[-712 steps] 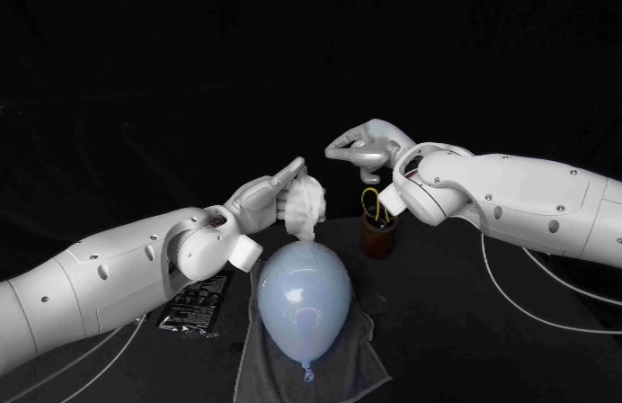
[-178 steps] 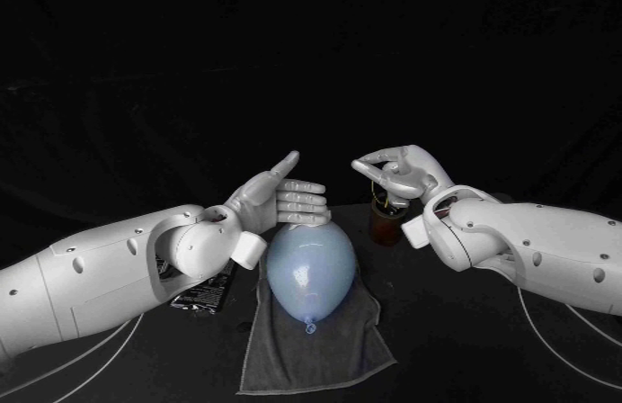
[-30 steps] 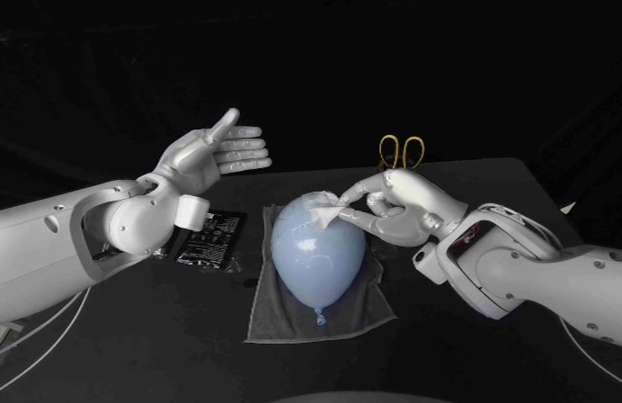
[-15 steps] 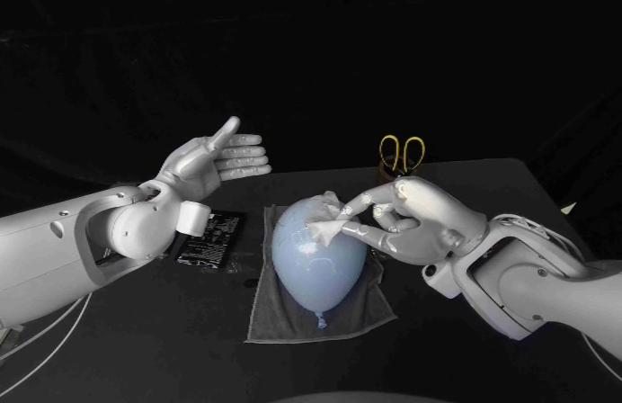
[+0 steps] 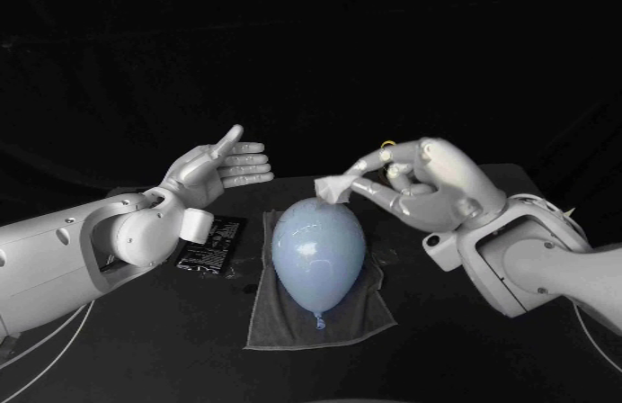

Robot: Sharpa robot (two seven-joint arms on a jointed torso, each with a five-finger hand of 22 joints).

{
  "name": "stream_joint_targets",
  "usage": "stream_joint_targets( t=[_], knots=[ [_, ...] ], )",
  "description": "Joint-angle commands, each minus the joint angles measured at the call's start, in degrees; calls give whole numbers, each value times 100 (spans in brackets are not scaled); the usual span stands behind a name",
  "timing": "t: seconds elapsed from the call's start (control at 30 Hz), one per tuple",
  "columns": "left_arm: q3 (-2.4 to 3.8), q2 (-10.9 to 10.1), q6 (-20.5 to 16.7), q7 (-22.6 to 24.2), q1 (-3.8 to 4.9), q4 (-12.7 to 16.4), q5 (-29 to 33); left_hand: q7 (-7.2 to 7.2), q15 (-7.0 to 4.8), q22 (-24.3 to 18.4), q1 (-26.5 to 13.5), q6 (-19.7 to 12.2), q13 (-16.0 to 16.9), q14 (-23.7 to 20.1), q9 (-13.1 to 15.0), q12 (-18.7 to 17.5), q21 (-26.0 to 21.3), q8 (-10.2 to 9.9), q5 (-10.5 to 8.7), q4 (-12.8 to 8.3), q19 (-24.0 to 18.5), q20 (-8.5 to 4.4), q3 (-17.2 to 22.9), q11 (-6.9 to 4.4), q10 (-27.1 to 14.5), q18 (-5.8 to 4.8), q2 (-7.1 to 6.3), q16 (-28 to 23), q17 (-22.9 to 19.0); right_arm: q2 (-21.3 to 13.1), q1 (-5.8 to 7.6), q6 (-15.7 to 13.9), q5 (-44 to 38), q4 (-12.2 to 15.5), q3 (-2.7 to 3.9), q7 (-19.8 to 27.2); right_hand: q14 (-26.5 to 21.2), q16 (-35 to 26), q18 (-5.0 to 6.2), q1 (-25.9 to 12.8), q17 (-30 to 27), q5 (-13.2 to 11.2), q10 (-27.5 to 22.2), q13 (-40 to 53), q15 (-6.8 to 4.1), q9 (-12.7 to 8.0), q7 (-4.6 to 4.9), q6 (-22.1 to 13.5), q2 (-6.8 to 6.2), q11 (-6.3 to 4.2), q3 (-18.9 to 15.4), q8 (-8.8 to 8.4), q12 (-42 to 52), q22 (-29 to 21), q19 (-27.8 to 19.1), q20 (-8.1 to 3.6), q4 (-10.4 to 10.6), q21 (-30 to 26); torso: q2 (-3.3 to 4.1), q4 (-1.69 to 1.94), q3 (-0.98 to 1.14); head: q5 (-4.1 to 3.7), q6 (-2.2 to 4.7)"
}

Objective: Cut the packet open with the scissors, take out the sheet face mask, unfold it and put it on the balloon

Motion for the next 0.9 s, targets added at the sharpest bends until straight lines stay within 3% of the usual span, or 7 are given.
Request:
stream_joint_targets(
  t=[0.03,0.33,0.43,0.57,0.67,0.77,0.9],
  knots=[
    [6,42,99,40,-4,0,-50,107,8,-14,-2,-40,-2,-53,-9,-13,-41,-43,11,17,-95,7,-43,23,-29,22,47,-30,14,51,126,-221,893,-74,3,217,600,20,-27,17,1508,22,252,1046,-48,287,-6,18,43,-31,39,19,15,1090,32,-28,-4,-25,-2,4,-20,-10,47],
    [9,350,220,333,-5,-140,-446,93,91,-31,194,-262,-17,-355,-73,-47,-290,-187,7,-42,-675,26,-222,71,-358,-266,-119,-230,-20,208,275,-38,1506,-168,15,177,600,20,-25,17,1508,22,253,1048,-50,293,-5,5,52,-31,62,27,15,1087,27,-29,-11,-37,-20,-2,-31,-2,229],
    [20,576,238,467,-5,-286,-588,69,120,-56,466,-320,-12,-490,-90,-36,-321,-230,9,-173,-1186,24,-179,73,-469,-381,-144,-305,-55,295,357,66,1832,-278,21,147,600,20,-23,16,1508,22,251,1046,-50,296,-3,-1,59,-31,75,32,13,1085,23,-30,-14,-46,-39,-3,-58,10,316],
    [70,845,218,604,-5,-433,-845,44,165,-62,972,-355,-10,-705,-104,-32,-321,-267,10,-476,-1471,22,-10,72,-516,-476,-177,-337,-123,387,435,208,2076,-432,24,98,600,20,-20,14,1508,22,251,1045,-50,298,-1,-7,64,-30,83,34,11,1081,18,-30,-15,-59,-43,-17,-79,-5,545],
    [100,936,206,667,-5,-440,-1005,31,187,-67,1245,-366,-11,-849,-117,-31,-325,-290,9,-664,-1594,19,161,79,-541,-519,-207,-330,-168,421,457,273,2218,-500,24,84,600,20,-19,13,1508,22,248,1042,-50,298,-1,-8,64,-29,84,34,7,1079,15,-30,-15,-67,-40,-21,-84,-2,568],
    [119,975,244,692,-4,-400,-1139,-6,193,-66,1540,-344,-13,-918,-126,-32,-320,-298,11,-895,-1660,15,393,71,-554,-531,-258,-322,-196,457,469,341,2396,-555,25,77,600,20,-19,8,1508,23,250,1044,-49,300,1,-14,68,-27,90,36,10,1079,15,-31,-13,-67,-40,-6,-67,8,578],
    [130,1004,374,689,-3,-313,-1230,42,188,-58,1528,-304,-16,-875,-131,-39,-303,-295,8,-931,-1636,15,492,85,-573,-528,-336,-285,-197,504,476,469,2644,-597,24,74,600,20,-17,2,1508,22,254,1050,-48,302,3,-19,72,-26,95,39,17,1077,11,-30,-12,-76,-39,-7,-66,-13,594]
  ],
)
